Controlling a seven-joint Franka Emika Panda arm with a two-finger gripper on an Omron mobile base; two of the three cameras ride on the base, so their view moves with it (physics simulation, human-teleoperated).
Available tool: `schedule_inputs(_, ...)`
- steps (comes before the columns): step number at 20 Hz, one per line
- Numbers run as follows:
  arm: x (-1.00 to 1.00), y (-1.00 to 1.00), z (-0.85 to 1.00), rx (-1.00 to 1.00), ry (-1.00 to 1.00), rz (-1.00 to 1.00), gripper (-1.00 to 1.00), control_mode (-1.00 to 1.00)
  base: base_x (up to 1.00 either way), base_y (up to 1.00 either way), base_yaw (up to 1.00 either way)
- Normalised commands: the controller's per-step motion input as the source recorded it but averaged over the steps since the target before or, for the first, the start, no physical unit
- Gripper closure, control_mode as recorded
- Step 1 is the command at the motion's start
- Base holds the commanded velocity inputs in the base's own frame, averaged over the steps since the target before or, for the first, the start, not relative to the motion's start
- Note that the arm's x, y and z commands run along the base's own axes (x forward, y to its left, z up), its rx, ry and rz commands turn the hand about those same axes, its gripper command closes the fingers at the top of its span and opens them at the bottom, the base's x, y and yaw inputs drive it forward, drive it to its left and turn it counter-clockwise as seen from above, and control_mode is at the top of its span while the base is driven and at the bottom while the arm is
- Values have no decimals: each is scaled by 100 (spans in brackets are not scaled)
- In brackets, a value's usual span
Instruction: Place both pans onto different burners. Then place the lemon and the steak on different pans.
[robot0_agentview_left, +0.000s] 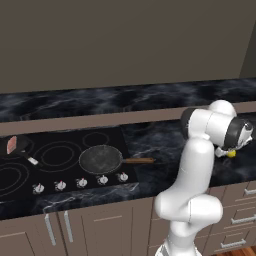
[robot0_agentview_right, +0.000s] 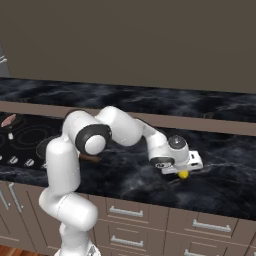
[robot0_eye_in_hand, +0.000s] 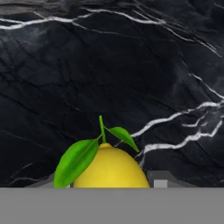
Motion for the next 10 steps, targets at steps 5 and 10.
schedule_inputs(5, 2, 51, 53, 2, -7, 0, 100, -100, 0, 0, 0)
schedule_inputs(10, 18, 82, 37, 0, -2, -7, 100, -100, 0, 0, 0)
